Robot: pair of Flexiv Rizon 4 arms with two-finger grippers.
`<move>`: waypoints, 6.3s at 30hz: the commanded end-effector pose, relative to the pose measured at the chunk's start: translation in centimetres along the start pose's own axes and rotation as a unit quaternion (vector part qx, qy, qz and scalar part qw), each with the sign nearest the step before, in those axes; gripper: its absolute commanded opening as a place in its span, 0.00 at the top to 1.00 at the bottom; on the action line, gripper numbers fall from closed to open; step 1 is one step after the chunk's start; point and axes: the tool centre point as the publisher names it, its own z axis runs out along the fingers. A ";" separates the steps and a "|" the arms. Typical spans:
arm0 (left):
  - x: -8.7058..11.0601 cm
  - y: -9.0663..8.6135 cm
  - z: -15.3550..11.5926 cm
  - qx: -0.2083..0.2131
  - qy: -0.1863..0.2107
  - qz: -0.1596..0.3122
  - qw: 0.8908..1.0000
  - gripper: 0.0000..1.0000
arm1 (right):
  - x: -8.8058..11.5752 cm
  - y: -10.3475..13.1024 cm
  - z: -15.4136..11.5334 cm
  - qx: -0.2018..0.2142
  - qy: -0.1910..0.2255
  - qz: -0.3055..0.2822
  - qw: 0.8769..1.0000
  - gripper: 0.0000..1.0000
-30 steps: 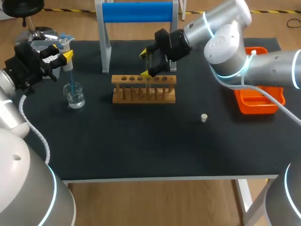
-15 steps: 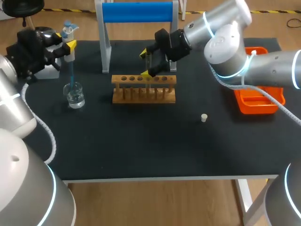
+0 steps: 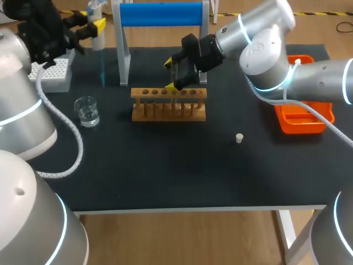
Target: Invert the test tube, pick up the pipette, mount the tip to pipette, aspirate from beaker and dispense into the tube, eject the tip, return the pipette, and cap with the stopper.
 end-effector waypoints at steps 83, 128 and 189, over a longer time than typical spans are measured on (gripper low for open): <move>5.6 -4.7 18.1 0.013 0.129 -0.069 0.989 1.00 | 0.0 0.1 -0.1 0.002 0.002 0.000 1.000 0.00; 6.8 -4.4 17.7 0.016 0.134 -0.043 0.990 1.00 | 0.0 0.1 -0.1 0.002 0.002 0.000 1.000 0.00; 6.8 -2.1 17.3 0.018 0.121 -0.044 0.991 1.00 | 0.0 0.1 -0.1 0.002 0.002 0.000 1.000 0.00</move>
